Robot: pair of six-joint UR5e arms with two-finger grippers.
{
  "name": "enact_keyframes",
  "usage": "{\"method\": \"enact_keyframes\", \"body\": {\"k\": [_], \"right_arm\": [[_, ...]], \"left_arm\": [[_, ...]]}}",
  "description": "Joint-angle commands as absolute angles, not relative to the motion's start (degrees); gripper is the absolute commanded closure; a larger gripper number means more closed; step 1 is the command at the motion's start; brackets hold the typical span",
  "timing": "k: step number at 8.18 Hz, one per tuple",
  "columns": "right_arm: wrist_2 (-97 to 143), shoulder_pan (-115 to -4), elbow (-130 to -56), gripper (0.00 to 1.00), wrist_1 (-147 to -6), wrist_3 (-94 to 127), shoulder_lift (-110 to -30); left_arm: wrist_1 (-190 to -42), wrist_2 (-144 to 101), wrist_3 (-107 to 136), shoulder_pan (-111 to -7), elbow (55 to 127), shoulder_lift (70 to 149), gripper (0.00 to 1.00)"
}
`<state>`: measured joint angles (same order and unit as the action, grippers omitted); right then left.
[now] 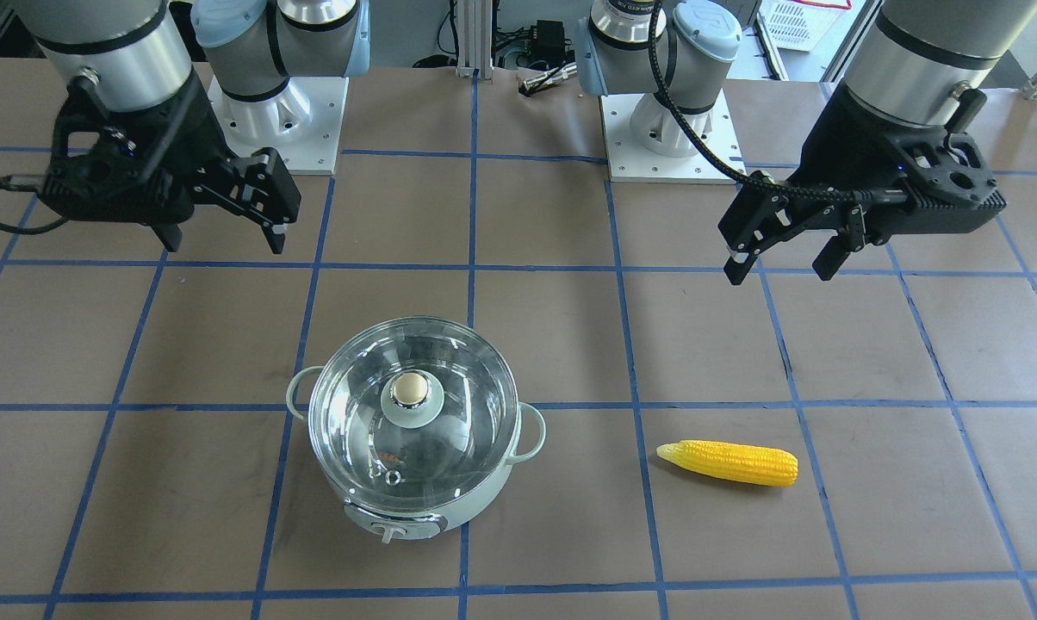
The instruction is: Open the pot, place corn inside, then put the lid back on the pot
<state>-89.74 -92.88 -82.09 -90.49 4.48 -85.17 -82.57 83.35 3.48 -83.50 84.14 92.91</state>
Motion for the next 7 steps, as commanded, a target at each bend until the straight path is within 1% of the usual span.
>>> {"method": "enact_keyframes", "body": {"k": [1,3,4,6,7], "right_arm": [[-89.74,-99.99,-81.12,0.0,-99.28,15.95,-78.07],[-89.04,-100.99,-80.6,0.0,-106.49,22.65,-72.53],[-89.03,-101.86,-80.6,0.0,-108.35,27.81,-70.6],[-89.56,-103.18,-80.6,0.0,-110.02,32.93,-67.34],[-89.13,-103.27,-80.6,0.0,-111.34,34.18,-65.85]], "left_arm": [[-76.49,82.26,14.9,-83.06,84.28,95.79,0.0],[-75.94,83.31,26.47,-82.27,84.46,97.2,0.0],[-76.72,85.58,34.63,-81.66,84.9,97.82,0.0],[-76.12,88.24,41.01,-81.39,87.0,98.69,0.0],[-75.94,89.03,44.0,-81.21,87.19,100.62,0.0]]}}
